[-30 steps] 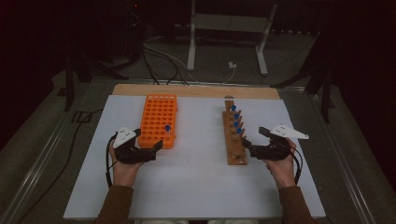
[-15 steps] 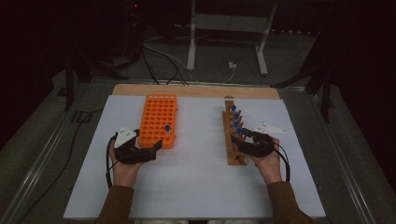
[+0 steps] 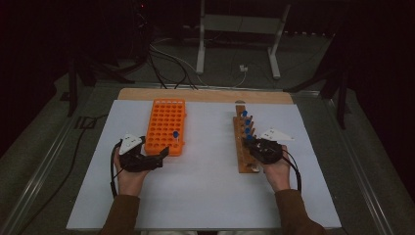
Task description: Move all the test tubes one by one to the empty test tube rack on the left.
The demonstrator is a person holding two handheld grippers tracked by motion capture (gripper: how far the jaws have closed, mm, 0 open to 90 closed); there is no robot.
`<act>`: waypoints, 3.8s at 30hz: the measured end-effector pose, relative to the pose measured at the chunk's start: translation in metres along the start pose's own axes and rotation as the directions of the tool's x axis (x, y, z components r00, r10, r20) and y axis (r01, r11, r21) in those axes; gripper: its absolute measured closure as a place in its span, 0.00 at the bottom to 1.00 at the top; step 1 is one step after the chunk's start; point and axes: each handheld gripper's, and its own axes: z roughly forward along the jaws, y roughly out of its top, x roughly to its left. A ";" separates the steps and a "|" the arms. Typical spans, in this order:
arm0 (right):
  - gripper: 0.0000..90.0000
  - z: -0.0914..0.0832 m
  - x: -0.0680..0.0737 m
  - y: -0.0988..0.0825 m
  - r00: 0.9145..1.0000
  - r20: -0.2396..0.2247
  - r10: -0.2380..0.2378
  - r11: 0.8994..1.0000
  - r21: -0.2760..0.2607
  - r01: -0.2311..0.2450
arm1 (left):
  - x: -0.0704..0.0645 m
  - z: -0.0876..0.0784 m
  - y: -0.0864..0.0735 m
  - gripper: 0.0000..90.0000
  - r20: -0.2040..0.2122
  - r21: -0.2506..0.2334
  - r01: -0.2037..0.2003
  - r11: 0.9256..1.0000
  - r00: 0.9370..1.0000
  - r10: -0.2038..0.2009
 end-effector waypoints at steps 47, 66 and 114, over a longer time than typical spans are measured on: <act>0.85 -0.042 0.001 0.056 0.999 -0.044 -0.005 0.997 -0.073 0.002 | -0.006 -0.002 0.004 0.01 0.006 -0.011 -0.032 0.999 0.999 0.032; 0.85 -0.024 0.027 0.061 0.992 -0.118 -0.035 0.998 -0.060 0.028 | -0.012 -0.004 0.009 0.01 0.010 -0.021 -0.059 0.998 0.998 0.059; 0.85 0.019 0.131 0.079 0.914 -0.396 -0.085 0.996 -0.016 0.086 | -0.085 0.014 0.013 0.46 0.188 -0.036 -0.237 0.971 0.952 0.240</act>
